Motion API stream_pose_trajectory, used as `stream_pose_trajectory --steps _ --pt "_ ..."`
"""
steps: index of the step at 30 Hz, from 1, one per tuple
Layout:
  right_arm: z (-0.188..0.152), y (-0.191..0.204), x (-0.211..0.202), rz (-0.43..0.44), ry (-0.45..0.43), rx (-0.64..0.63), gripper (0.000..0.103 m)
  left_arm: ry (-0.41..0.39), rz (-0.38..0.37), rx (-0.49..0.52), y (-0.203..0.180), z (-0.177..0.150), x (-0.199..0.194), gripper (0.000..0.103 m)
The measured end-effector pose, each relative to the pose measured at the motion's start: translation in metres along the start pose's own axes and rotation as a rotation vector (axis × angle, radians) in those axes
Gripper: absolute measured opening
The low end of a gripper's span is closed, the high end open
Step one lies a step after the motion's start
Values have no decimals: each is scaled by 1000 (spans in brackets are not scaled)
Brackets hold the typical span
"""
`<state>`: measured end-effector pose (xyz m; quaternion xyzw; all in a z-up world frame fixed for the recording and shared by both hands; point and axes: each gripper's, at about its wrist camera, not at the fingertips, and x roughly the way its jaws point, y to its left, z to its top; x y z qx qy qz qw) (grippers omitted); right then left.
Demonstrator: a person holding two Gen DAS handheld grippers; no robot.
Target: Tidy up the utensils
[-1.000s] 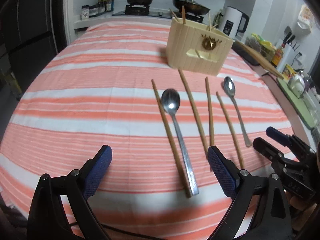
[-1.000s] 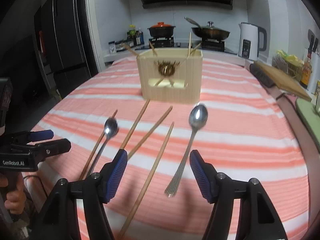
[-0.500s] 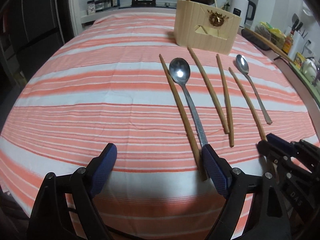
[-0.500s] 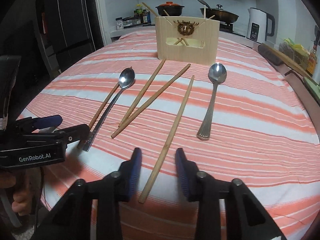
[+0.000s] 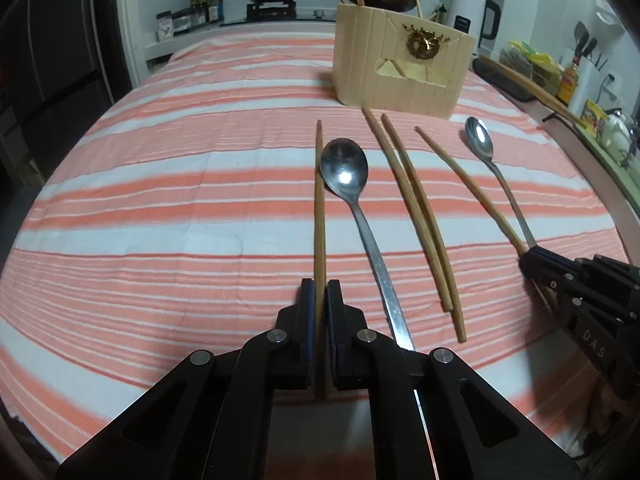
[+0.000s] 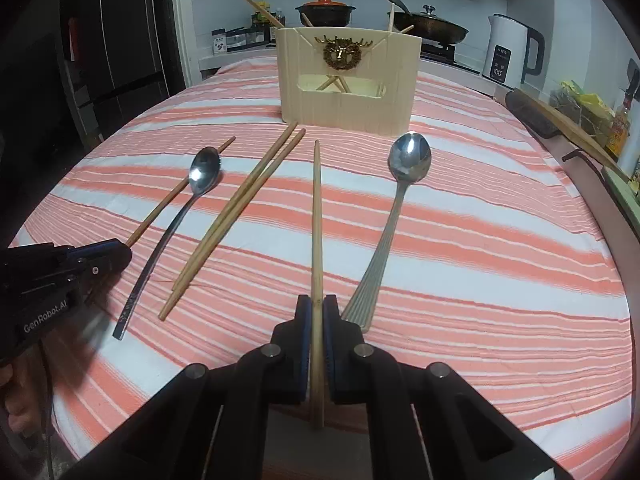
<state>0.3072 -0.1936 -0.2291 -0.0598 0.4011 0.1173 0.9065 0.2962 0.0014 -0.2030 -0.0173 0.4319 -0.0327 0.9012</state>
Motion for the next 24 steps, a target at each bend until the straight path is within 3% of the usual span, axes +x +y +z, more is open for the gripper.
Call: stream_pose_trajectory --steps 8,12,14,15,17,24 --pt "29 -28 25 -34 32 7 6 12 36 -76 17 37 31 4" --pt "35 -34 30 22 41 19 7 19 20 -79 21 39 33 6" --pt "32 -35 26 62 29 21 11 16 -7 -70 23 35 30 17" --pt "30 -36 23 72 27 26 26 16 -25 -66 24 32 27 22" --pt "24 -41 13 80 -2 49 41 14 -32 -53 24 26 22 40" --pt "-5 -45 -11 58 -12 38 42 7 2 13 16 10 10 55"
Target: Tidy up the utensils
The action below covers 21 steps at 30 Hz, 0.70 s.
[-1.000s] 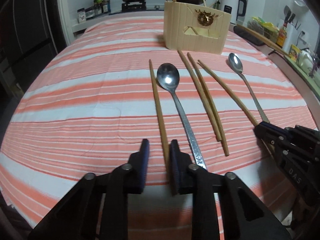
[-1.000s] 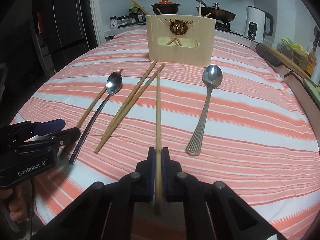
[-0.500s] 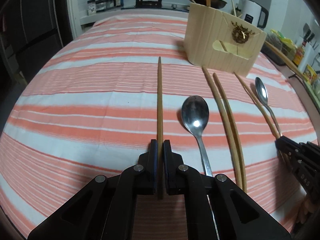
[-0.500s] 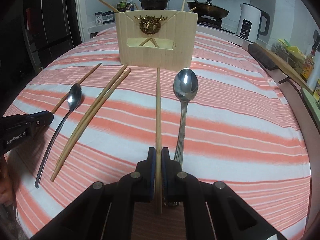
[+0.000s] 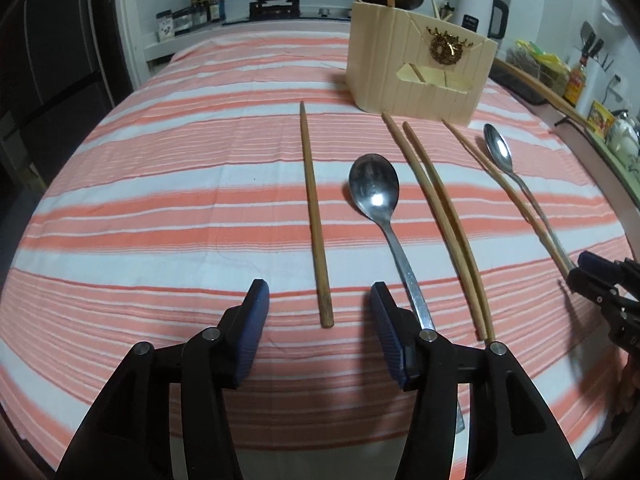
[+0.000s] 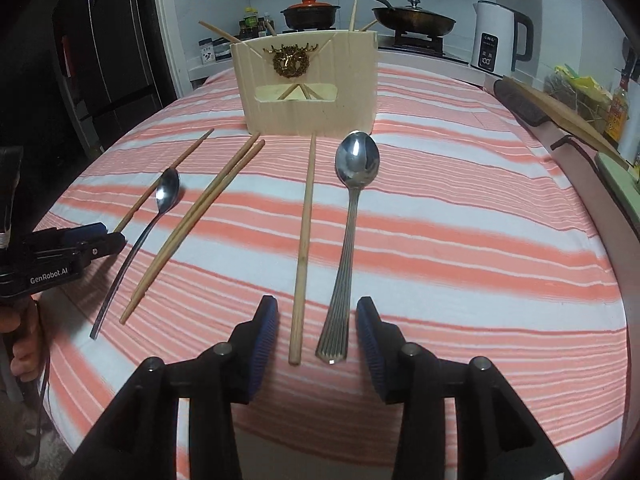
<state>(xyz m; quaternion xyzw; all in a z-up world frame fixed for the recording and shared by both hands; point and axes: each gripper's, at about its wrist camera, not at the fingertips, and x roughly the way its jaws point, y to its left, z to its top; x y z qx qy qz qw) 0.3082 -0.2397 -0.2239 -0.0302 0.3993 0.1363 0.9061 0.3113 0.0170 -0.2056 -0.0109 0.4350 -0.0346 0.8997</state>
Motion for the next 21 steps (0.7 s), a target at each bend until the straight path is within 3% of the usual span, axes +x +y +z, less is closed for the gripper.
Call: stream_pose_trajectory --steps 6,7,9,17,19,21 --pt "-15 13 -16 34 -33 -34 41 -7 -8 -30 9 -3 -3 55" --pt "-15 15 -13 41 -24 -38 40 -6 -3 -24 8 -3 -3 55" --pt "-13 14 -4 48 9 -26 26 -7 -7 -21 8 -3 -3 55" --pt "-10 16 3 11 -1 -39 23 -27 -51 -45 15 -8 -6 55" --pt "-11 18 3 0 -7 -48 23 -27 -38 -33 13 -8 -6 52" --pt "-12 17 2 -10 -12 -45 20 -31 -20 -15 10 -9 -6 40"
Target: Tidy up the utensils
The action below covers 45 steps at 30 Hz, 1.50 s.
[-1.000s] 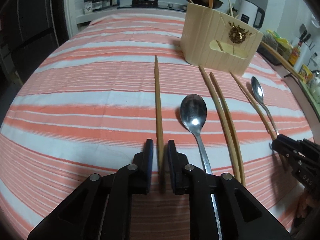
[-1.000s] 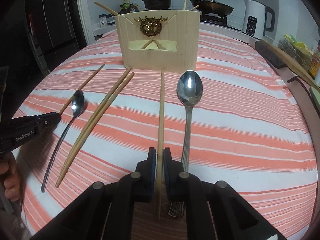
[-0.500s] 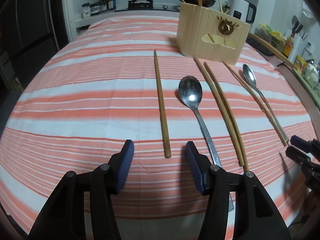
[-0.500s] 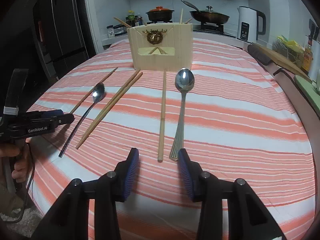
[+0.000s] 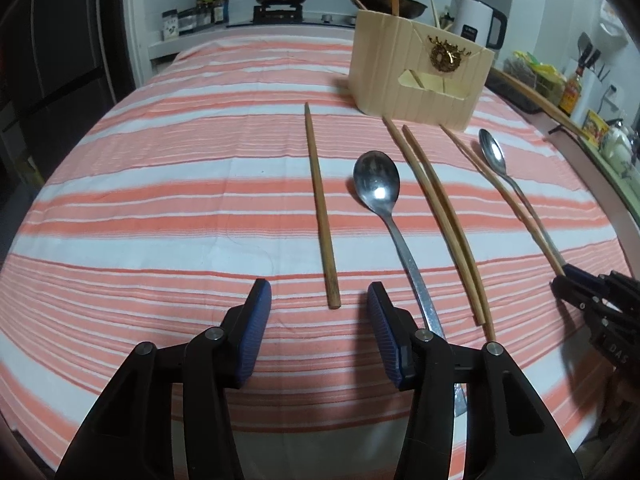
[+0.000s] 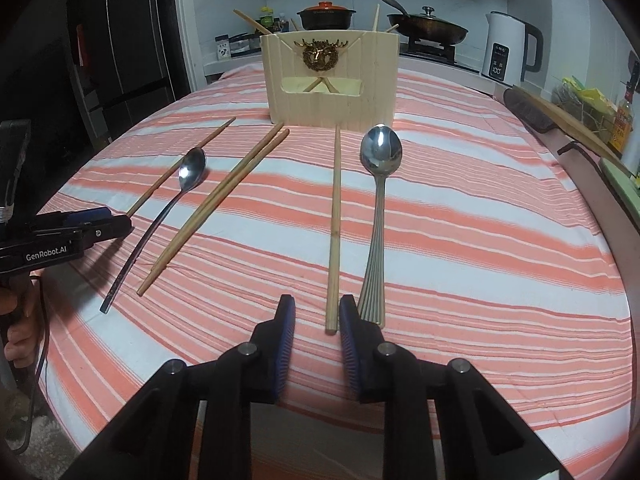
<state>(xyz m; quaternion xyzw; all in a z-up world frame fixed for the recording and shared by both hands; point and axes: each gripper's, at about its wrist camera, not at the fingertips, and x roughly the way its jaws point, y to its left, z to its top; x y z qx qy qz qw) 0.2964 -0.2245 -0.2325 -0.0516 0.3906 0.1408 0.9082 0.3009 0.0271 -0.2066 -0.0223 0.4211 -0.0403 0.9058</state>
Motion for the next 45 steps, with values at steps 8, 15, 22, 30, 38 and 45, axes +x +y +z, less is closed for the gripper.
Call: stream_pose_trajectory --steps 8,15,22,30,38,45 --pt "4 -9 -8 -8 -40 51 6 -64 8 -45 7 1 -17 3" --pt "32 -2 -59 -56 -181 -28 6 -184 24 -1 11 25 -77 3" --pt "62 -4 -98 -51 -292 -31 6 -285 15 16 11 46 -124 3" --pt "82 -8 -118 -37 -354 -16 6 -350 -13 27 9 59 -155 3" --pt "93 -8 -134 -8 -395 -2 6 -385 -53 8 11 68 -174 3" --pt "99 -11 -148 38 -407 26 6 -403 -94 -20 14 72 -185 3"
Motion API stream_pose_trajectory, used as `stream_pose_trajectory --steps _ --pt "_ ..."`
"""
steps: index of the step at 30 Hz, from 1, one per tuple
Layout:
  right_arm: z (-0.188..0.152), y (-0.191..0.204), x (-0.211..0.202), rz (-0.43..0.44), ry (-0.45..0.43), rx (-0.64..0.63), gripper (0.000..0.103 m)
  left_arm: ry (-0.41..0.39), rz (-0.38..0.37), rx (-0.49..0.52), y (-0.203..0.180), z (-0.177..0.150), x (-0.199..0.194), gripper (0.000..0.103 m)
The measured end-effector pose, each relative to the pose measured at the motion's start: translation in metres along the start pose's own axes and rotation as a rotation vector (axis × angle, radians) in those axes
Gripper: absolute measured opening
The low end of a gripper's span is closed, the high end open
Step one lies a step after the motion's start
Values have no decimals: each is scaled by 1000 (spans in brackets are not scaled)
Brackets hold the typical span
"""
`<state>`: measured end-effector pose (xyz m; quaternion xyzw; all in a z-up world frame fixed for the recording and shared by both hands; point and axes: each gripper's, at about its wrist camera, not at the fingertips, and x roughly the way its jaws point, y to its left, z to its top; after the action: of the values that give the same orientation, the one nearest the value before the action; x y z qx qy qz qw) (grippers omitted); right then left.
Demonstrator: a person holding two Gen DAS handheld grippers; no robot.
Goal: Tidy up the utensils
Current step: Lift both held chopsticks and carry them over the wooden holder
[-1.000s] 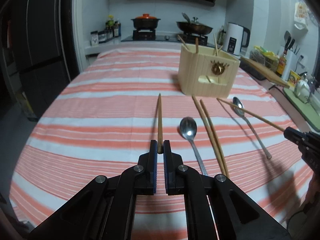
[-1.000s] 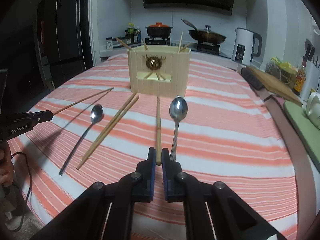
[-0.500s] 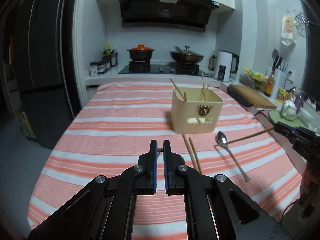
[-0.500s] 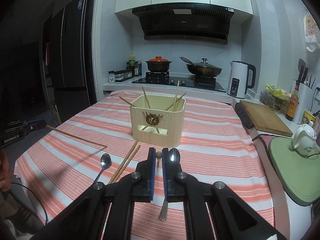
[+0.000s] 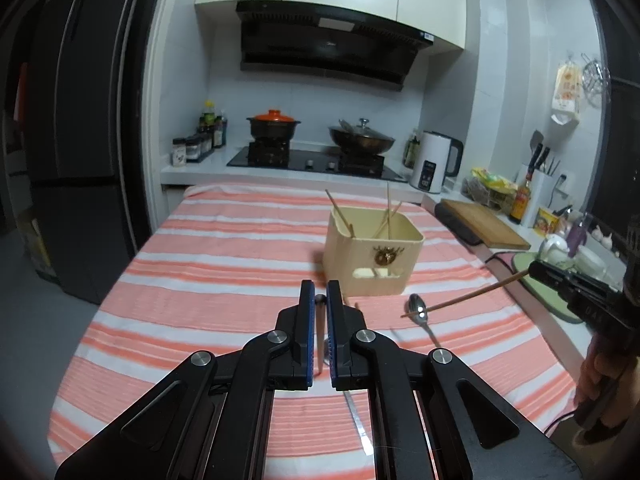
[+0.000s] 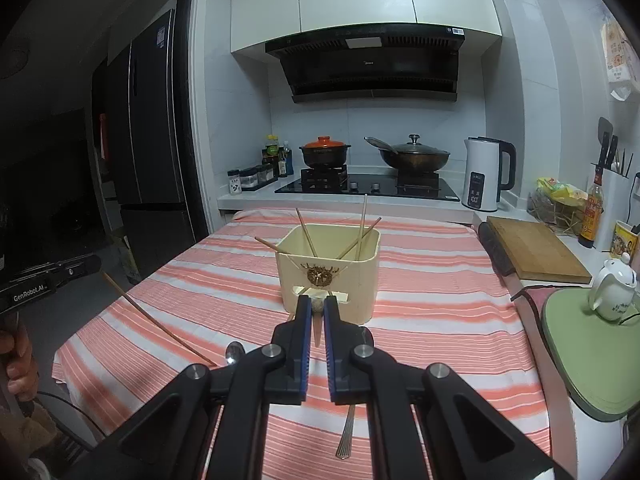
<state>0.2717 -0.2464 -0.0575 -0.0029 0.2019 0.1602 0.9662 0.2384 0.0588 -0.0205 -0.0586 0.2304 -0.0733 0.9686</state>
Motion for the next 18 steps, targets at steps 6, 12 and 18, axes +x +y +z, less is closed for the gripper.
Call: stream_pose_trajectory --steps 6,12,18 --pt "8 -3 -4 39 34 28 6 -1 -18 2 -7 4 -5 3" --pt "14 -5 -8 55 49 36 6 -14 -36 5 -13 12 -10 3" --pt "18 -4 -12 59 37 36 6 -24 -52 6 -19 19 -13 3"
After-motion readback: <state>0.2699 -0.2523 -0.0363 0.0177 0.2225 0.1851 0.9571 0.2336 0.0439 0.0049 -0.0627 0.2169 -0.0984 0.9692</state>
